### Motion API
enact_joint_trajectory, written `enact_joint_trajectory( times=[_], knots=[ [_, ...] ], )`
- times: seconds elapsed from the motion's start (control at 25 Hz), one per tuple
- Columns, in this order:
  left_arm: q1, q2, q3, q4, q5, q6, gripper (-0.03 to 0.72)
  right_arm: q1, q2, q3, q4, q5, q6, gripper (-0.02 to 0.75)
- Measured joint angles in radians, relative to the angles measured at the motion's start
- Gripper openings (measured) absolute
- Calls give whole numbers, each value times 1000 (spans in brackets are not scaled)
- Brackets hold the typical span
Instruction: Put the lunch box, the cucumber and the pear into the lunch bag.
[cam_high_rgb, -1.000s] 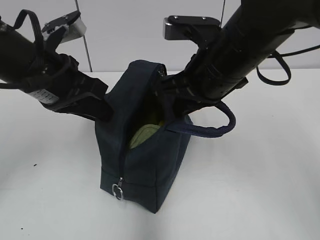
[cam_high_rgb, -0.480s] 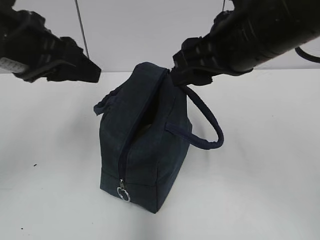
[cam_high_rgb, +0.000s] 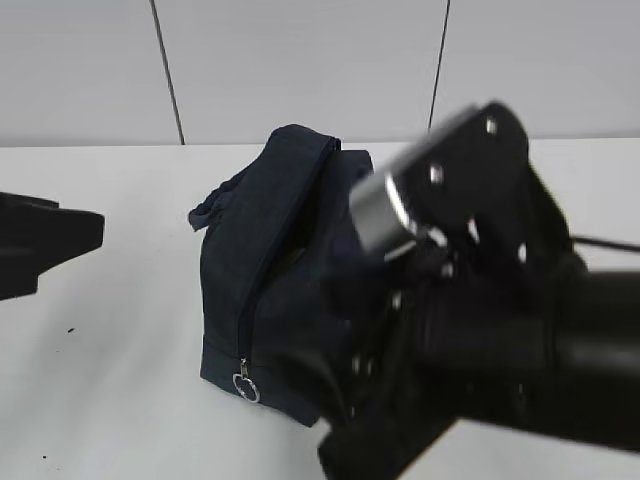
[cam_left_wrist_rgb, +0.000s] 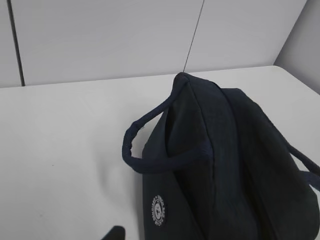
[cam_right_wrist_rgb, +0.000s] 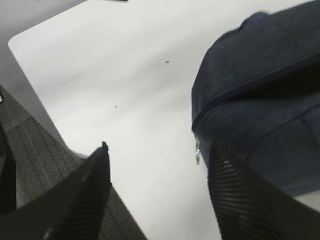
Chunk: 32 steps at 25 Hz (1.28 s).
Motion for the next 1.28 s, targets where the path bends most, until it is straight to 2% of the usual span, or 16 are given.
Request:
enact_joint_trajectory(
  times=[0.16,0.36,0.6,0.72,1.12,1.28],
  knots=[
    [0,-60,39,3,2,2,330,45,57,111,40,-132,0,482],
    [-1,-76,39,4,21,3,326,49,195,136,41,-250,29,483],
    [-1,-76,39,4,28,3,319,49,362,136,-106,-419,222,483],
    [-1,-76,39,4,28,3,319,49,429,136,-134,-498,269,483],
    [-1,-76,39,8,29,3,313,49,622,121,-98,-710,308,482],
    [-1,-76,39,11,29,3,313,49,674,80,-84,-727,312,433]
  ],
)
